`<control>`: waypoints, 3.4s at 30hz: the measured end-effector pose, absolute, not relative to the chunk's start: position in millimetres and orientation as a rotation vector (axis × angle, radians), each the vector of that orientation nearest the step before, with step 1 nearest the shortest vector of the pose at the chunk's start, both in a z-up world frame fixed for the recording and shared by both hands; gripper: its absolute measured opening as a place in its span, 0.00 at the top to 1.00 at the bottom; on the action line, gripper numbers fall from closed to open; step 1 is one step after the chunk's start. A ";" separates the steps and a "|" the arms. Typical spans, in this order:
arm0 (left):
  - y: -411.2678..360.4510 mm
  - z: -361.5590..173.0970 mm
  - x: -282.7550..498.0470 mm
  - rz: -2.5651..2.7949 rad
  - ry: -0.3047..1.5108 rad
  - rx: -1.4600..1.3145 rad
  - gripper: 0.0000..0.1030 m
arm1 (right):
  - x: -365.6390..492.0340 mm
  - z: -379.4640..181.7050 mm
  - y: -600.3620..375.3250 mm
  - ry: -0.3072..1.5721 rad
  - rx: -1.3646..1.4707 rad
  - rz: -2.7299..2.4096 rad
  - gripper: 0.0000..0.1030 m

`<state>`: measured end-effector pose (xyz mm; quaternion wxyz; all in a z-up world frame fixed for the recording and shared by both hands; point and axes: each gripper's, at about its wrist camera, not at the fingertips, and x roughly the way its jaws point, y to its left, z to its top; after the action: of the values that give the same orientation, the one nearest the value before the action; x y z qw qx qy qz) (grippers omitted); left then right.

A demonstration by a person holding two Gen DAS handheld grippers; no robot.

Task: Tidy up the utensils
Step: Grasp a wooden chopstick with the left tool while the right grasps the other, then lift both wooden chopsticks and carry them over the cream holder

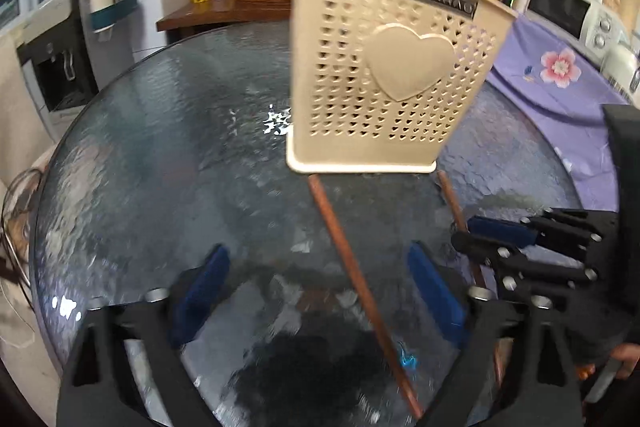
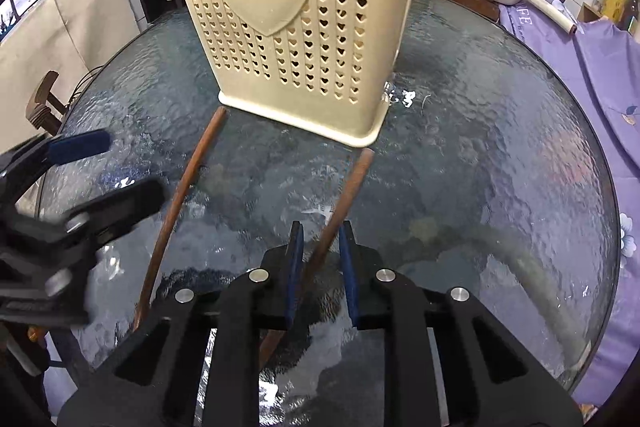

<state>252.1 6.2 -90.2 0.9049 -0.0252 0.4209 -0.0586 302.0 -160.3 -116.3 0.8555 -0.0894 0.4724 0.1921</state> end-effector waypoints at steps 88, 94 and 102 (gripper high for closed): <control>3.2 66.5 187.9 -0.334 0.521 -0.089 0.94 | 250.8 71.1 -196.5 0.574 0.067 0.709 0.93; 1.9 81.1 192.3 -0.335 0.495 -0.065 0.94 | 255.4 85.8 -194.9 0.539 0.023 0.687 0.93; 3.8 110.6 202.1 -0.346 0.456 -0.048 0.94 | 267.5 123.7 -196.2 0.502 -0.007 0.686 0.93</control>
<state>202.1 3.8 110.6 0.9590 -0.0239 0.2248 -0.1707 267.5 -196.2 123.7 0.9110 -0.0034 0.2436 0.3328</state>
